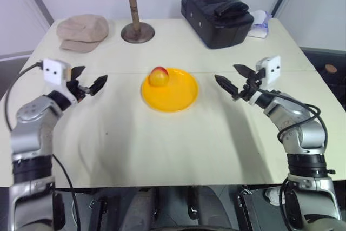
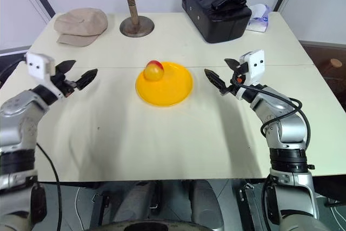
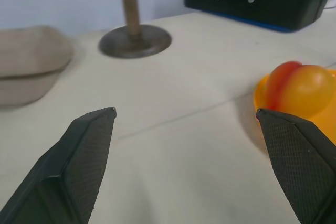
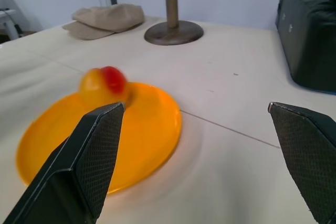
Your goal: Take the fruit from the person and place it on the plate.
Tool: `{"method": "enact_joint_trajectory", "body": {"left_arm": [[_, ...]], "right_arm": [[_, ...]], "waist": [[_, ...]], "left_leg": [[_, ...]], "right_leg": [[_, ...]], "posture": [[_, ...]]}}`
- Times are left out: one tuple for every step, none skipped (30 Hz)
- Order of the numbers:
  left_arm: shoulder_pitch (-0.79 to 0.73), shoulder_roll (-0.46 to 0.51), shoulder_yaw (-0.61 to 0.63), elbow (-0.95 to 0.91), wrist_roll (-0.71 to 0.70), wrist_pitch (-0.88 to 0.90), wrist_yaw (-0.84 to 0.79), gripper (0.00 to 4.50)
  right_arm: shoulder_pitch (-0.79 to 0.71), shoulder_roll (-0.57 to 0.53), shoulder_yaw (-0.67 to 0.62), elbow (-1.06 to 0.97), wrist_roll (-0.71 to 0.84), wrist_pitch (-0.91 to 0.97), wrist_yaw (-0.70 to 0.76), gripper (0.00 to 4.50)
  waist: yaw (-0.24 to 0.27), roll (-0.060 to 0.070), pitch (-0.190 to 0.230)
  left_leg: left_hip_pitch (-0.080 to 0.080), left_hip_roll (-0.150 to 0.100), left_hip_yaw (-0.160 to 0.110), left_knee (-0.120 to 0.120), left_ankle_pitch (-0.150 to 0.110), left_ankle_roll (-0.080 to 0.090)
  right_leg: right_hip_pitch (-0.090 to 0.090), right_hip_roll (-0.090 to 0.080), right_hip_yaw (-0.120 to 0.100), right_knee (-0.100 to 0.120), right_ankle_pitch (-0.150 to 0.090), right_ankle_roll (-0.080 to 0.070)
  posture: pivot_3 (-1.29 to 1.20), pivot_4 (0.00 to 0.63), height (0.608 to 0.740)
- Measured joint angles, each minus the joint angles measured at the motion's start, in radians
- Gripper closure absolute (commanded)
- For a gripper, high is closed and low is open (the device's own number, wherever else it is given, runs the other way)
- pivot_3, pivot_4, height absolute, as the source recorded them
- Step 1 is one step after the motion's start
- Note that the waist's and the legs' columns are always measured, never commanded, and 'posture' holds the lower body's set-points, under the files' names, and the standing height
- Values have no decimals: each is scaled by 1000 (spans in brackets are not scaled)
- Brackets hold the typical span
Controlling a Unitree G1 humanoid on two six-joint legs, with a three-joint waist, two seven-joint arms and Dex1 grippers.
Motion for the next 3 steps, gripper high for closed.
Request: {"method": "enact_joint_trajectory", "body": {"left_arm": [[44, -1, 19, -46, -14, 19, 14, 13], [76, -3, 30, -74, -18, 29, 26, 13], [109, -7, 38, -98, -23, 38, 37, 13]], "right_arm": [[-2, 6, -1, 24, -11, -18, -1, 0], [-4, 10, -2, 45, -16, -29, -1, 0], [-5, 12, -4, 64, -24, -40, -2, 0]], "waist": [[-2, 0, 0], [-4, 0, 0], [-4, 0, 0]], "left_leg": [[0, 0, 0, 0, 0, 0], [0, 0, 0, 0, 0, 0], [0, 0, 0, 0, 0, 0]], "right_leg": [[0, 0, 0, 0, 0, 0], [0, 0, 0, 0, 0, 0], [0, 0, 0, 0, 0, 0]], "posture": [[0, 150, 740], [0, 150, 740], [0, 150, 740]]}}
